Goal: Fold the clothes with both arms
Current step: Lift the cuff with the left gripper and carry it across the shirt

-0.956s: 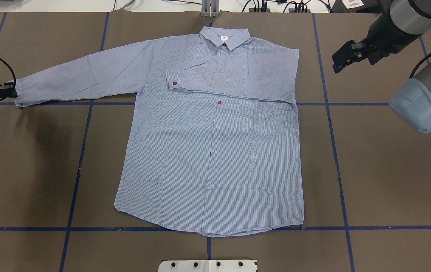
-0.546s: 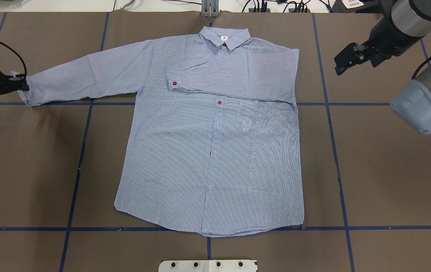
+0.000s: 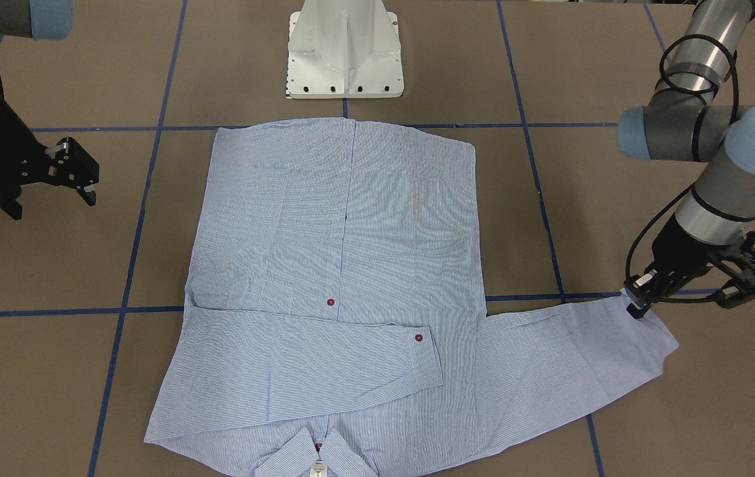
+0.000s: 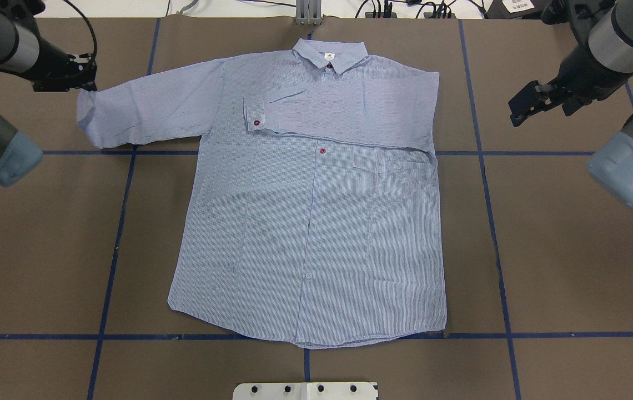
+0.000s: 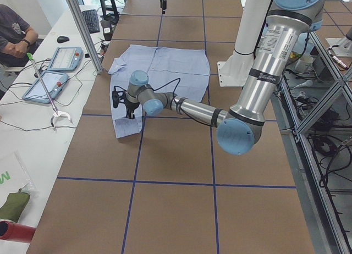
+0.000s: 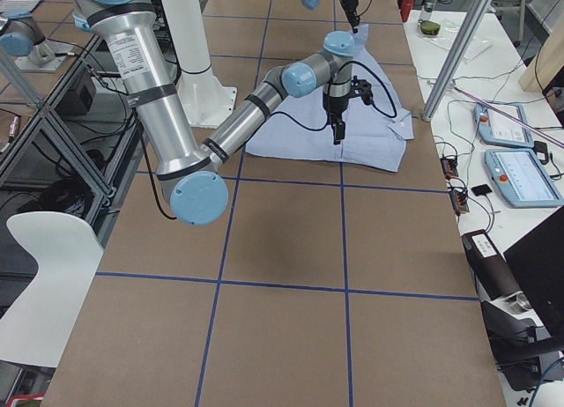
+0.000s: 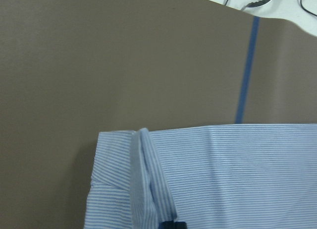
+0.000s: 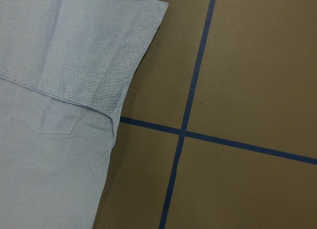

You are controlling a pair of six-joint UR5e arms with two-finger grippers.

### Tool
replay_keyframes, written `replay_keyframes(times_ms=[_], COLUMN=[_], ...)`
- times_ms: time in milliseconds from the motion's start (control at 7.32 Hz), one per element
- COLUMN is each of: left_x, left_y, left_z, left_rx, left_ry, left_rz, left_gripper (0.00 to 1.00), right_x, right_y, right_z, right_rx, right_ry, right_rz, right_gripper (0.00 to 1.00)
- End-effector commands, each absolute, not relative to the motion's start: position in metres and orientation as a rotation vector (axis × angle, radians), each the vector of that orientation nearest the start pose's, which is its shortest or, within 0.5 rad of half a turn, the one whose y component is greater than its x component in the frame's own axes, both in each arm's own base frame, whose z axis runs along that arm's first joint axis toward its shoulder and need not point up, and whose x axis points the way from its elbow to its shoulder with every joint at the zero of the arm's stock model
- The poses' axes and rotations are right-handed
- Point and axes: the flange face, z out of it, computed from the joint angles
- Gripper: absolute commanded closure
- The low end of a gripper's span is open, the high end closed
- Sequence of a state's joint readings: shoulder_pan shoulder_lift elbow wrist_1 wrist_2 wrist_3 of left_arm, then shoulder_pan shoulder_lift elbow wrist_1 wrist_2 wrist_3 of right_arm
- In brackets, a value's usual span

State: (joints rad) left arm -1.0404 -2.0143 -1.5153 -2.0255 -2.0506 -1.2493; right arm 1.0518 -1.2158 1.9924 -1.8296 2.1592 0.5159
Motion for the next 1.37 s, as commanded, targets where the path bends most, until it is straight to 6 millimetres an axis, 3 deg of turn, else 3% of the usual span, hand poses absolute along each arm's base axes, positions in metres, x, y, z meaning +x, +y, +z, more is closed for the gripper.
replay_keyframes(times_ms=[0, 137, 410, 546, 683, 956, 1229], left_x=[0.326, 0.355, 0.393, 0.414, 0.432, 0.432, 0.437], left_y=[-0.624, -0.622, -0.629, -0.638, -0.644, -0.641, -0.641], left_z=[0.275, 0.229, 0.144, 0.098, 0.066, 0.043, 0.036], left_rx=[0.048, 0.013, -0.035, -0.065, -0.091, -0.099, -0.099], left_ry=[1.057, 1.107, 1.182, 1.209, 1.224, 1.252, 1.26], left_rz=[-0.505, -0.529, -0.569, -0.593, -0.615, -0.626, -0.619], left_gripper=[1.0, 1.0, 1.0, 1.0, 1.0, 1.0, 1.0], right_x=[-0.202, -0.197, -0.18, -0.178, -0.177, -0.177, -0.177], right_y=[-0.513, -0.511, -0.504, -0.503, -0.501, -0.501, -0.502], right_z=[0.337, 0.349, 0.378, 0.383, 0.388, 0.391, 0.392], right_rx=[0.116, 0.099, 0.084, 0.078, 0.071, 0.066, 0.068], right_ry=[-0.723, -0.715, -0.701, -0.697, -0.693, -0.689, -0.687], right_rz=[-0.139, -0.128, -0.166, -0.167, -0.165, -0.162, -0.163], right_gripper=[0.0, 0.0, 0.0, 0.0, 0.0, 0.0, 0.0])
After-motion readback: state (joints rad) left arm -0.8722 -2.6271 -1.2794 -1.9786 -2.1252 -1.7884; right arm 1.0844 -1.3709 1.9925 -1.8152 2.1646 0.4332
